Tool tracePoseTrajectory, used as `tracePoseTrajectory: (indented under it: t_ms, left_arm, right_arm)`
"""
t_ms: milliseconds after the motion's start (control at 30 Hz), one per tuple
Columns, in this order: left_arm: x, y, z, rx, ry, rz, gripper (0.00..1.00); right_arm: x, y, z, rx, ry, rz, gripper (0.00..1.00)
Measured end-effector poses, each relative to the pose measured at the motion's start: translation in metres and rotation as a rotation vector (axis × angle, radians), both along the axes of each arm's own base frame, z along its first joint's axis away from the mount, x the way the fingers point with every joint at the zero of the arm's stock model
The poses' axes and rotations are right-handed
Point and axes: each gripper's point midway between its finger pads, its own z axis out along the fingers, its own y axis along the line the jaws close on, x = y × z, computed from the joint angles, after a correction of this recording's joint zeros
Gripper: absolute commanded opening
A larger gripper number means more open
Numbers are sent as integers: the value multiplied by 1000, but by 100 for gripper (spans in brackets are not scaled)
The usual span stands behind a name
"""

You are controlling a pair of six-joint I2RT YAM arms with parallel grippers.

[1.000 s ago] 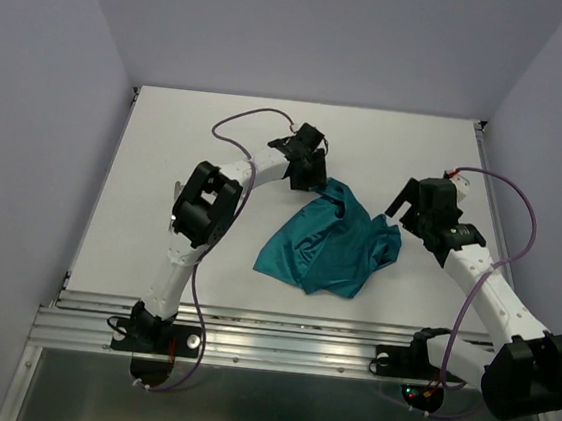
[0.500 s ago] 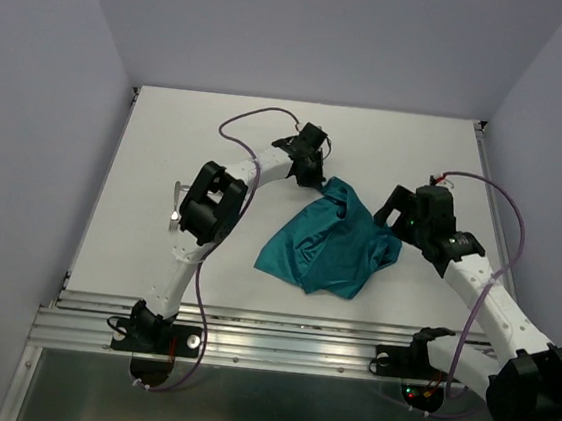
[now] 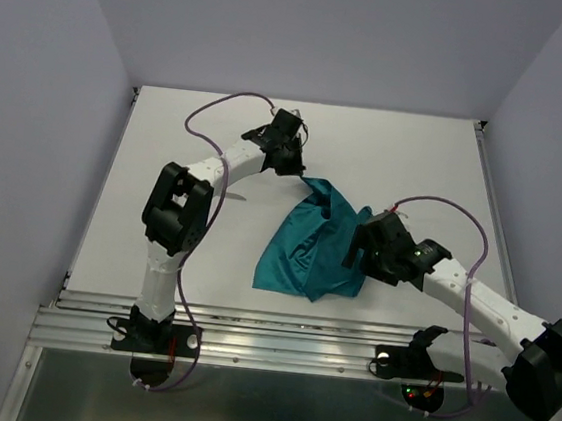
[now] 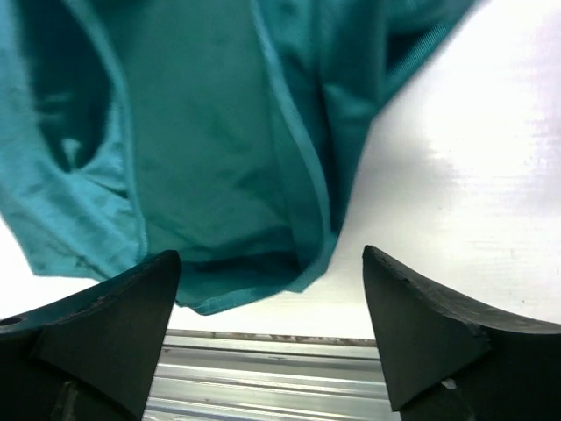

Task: Fold the napkin into a case and place the utensils inside
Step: Pick up the crumpled napkin from the corner of the board.

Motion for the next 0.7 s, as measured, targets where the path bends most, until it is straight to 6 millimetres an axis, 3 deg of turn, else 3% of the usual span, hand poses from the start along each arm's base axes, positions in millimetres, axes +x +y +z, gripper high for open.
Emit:
tracePoseTrajectory:
  t_ms: [133, 267, 300, 400, 500, 600, 700]
  left_arm:
    - [3, 6, 26, -25, -61, 11, 0]
    - [-3, 10, 24, -18, -62, 9, 0]
    - [-5, 12, 20, -11, -55, 10, 0]
    - [-11, 16, 10, 6, -35, 9, 0]
    - [-15, 21, 3, 25, -22, 7, 0]
    - [-15, 30, 4, 45, -28, 14, 0]
    - [-11, 45, 20, 55, -65, 25, 0]
  right_arm:
    - [-12, 0, -14, -15, 43, -12, 72]
    - [-21, -2, -29, -26, 84, -25, 52]
    - [-23, -2, -32, -29, 94, -27, 36]
    - [-27, -3, -46, -39, 128, -41, 1]
    - [-26, -6, -52, -59, 131, -55, 1]
    - [-13, -9, -46, -103, 93, -63, 1]
    - [29, -8, -18, -127, 2, -81, 1]
